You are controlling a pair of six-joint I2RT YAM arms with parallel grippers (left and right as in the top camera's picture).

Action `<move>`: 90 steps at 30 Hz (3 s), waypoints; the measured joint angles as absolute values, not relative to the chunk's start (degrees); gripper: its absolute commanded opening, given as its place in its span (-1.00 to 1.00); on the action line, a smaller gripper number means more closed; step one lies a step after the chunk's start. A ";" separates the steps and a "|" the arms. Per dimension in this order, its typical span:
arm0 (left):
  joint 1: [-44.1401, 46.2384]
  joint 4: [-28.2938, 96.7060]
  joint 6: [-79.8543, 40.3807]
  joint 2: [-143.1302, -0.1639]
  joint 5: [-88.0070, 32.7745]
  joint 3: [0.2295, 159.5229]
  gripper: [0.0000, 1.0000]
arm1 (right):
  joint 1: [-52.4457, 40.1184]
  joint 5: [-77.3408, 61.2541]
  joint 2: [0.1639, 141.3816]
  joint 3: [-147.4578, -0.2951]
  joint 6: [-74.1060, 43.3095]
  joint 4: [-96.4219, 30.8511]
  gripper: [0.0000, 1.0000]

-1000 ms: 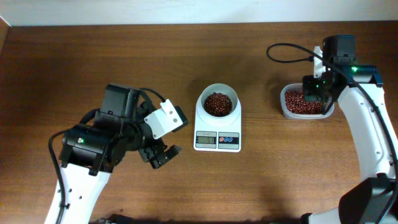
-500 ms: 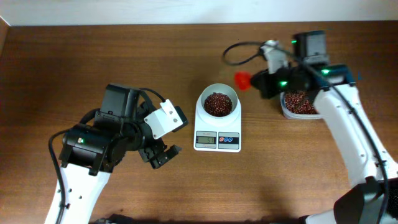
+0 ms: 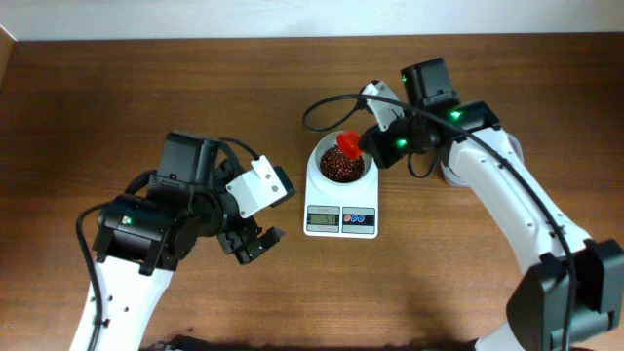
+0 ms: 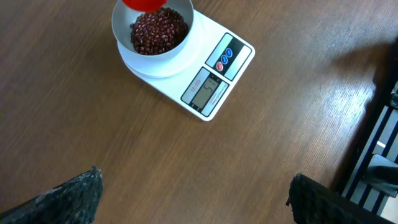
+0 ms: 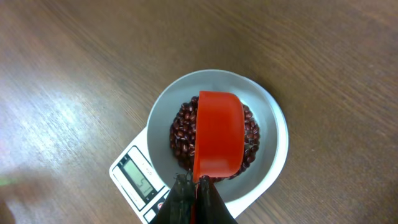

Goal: Scoop and weigh 50g on scale
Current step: 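Carry the filled red scoop left over the white bowl, then tilt the red scoop to pour beans into the white bowl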

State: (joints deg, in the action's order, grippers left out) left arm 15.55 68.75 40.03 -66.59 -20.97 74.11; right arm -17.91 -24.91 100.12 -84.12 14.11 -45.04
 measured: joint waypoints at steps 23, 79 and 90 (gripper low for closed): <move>15.55 68.77 40.03 -66.59 -20.97 74.11 0.98 | -18.44 -19.73 106.04 -84.12 14.17 -42.94 -0.92; 15.55 68.75 40.03 -66.59 -20.95 74.11 0.98 | -17.65 -29.04 102.98 -88.20 13.43 -51.68 -0.92; 15.55 68.75 40.03 -66.59 -20.97 74.13 0.98 | -14.94 -33.74 102.89 -88.29 12.12 -53.80 -0.92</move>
